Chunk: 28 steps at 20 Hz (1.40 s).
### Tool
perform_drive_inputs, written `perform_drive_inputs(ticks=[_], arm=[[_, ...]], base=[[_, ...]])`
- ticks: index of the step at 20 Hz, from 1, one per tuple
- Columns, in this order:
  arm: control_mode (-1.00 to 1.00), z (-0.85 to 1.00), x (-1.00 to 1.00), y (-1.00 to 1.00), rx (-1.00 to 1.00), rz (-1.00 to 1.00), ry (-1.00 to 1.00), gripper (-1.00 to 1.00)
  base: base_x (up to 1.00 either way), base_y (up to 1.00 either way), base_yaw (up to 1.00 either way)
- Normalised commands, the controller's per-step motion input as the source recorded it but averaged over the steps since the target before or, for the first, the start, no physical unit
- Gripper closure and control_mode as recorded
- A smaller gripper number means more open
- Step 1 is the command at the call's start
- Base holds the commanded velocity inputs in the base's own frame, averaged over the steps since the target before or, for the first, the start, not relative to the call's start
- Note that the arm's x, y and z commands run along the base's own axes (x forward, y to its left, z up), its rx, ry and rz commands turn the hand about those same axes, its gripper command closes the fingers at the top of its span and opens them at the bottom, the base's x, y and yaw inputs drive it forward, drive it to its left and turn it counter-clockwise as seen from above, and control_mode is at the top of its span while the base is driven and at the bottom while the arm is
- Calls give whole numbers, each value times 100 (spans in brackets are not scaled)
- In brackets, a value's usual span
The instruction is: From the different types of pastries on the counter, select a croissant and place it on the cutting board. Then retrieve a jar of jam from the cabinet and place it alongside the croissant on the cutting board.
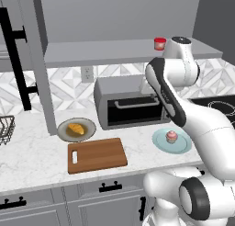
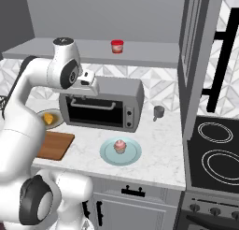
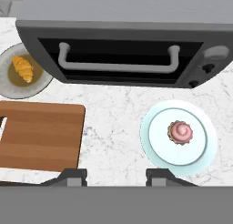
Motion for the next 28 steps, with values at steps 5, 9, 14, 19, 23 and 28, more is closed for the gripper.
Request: perform_drive_inputs(ticks=[5,9,14,19,23,28], arm=[[-100,-2,10,-2,0,1,-2,-100],[-100,13,0,-28,-1,0,-2,-100],[-100,53,0,-40,0,-3,-6,-100],[-100,43,18,-28,-4,-11,-4,-100],[-100,11,65,1,-12,-24,-3,-100],[-100,30,73,-6,-6,-26,-2,-100]], base=[[0,0,0],[0,0,0],[0,0,0],[0,0,0],[0,0,0],[0,0,0]])
